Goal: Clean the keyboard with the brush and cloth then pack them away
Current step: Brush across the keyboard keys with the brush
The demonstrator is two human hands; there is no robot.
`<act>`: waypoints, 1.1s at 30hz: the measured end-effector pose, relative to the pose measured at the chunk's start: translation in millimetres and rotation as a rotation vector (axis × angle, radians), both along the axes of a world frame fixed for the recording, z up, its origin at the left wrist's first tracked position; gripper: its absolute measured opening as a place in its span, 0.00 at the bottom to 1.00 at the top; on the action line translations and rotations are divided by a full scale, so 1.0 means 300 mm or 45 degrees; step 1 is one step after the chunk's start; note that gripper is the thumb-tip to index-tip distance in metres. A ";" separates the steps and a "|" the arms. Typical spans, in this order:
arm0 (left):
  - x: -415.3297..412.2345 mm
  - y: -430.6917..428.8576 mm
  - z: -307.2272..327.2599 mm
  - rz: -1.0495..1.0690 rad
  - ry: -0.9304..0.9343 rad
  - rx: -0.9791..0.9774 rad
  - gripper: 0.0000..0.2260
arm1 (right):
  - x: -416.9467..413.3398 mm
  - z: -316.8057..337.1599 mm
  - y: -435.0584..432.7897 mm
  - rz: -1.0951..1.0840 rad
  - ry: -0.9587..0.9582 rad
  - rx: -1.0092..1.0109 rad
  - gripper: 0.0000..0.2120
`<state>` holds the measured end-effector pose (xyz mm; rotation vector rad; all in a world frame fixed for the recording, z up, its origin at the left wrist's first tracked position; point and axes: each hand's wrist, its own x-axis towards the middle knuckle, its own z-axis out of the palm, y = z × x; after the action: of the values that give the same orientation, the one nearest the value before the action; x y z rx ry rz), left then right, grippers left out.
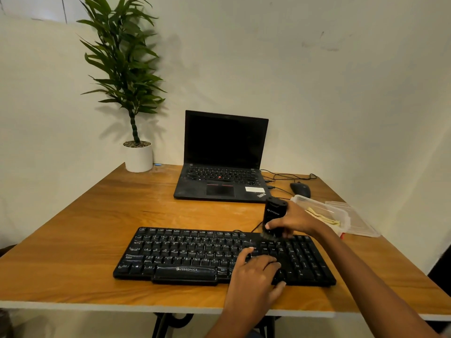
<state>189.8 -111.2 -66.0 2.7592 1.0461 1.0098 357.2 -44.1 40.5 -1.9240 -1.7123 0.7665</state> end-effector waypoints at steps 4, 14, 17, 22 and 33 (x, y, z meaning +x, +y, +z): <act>0.000 0.000 0.000 0.003 -0.015 0.023 0.16 | -0.001 -0.026 -0.048 -0.294 -0.095 0.126 0.14; -0.001 0.006 -0.006 0.036 -0.004 0.141 0.15 | -0.056 -0.024 -0.317 -0.404 -0.042 0.036 0.09; -0.007 0.005 0.002 0.040 0.003 0.155 0.16 | -0.049 -0.007 -0.365 -0.369 -0.008 -0.013 0.09; -0.102 0.027 0.032 0.097 -0.126 0.191 0.20 | -0.074 0.008 -0.330 -0.565 0.265 0.240 0.08; -0.662 0.191 0.052 0.346 -0.054 0.118 0.33 | -0.124 -0.005 -0.255 -0.517 0.654 0.393 0.09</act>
<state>-9.0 -53.8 -50.3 2.7031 1.4327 1.1684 319.9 -120.5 39.1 -1.6056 -1.0216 0.7090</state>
